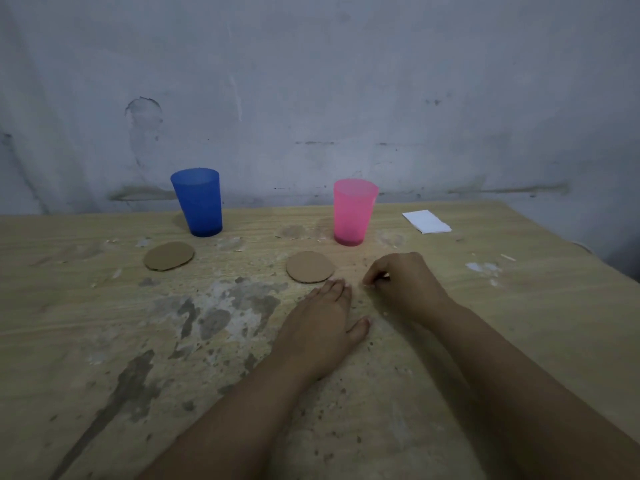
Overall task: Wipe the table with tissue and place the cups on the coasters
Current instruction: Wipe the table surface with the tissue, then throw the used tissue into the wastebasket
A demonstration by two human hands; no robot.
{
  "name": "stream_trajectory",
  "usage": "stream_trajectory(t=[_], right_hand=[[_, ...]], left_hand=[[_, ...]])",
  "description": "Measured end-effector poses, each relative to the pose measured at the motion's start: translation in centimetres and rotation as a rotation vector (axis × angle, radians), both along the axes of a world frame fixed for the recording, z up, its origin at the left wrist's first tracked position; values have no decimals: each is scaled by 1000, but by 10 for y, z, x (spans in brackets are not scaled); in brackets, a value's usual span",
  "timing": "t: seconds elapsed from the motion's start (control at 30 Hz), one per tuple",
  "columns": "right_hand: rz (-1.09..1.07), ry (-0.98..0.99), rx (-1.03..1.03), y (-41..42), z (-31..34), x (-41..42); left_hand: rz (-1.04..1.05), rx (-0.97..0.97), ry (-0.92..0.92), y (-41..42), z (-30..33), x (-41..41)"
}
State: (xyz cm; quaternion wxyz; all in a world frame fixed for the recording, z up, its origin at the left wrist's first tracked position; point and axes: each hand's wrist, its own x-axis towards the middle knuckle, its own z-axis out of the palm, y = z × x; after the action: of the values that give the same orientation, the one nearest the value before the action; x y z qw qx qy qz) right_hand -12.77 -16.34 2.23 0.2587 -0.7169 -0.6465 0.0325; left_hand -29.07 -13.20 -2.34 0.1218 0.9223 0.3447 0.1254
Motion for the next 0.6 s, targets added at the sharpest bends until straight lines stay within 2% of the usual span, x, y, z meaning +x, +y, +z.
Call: stream_trajectory(t=[0.2,0.27,0.3,0.43,0.6], right_hand=[[-94,-53,-223,-56,21,25],[-144,-9,-214,-77,21,28],[-164,61,-182,-92,22,30],[-211,541,-1,-152,26,30],[-261,801,288,-238,31,46]], left_hand=[[-1,43,9,-17,14,3],[-20,-1,-22,-29,17,7],[-38,-43,-63,-41,19,12],[-95,-267,-334,-97,26,39],[-155,-491,-618,-177,39,81]])
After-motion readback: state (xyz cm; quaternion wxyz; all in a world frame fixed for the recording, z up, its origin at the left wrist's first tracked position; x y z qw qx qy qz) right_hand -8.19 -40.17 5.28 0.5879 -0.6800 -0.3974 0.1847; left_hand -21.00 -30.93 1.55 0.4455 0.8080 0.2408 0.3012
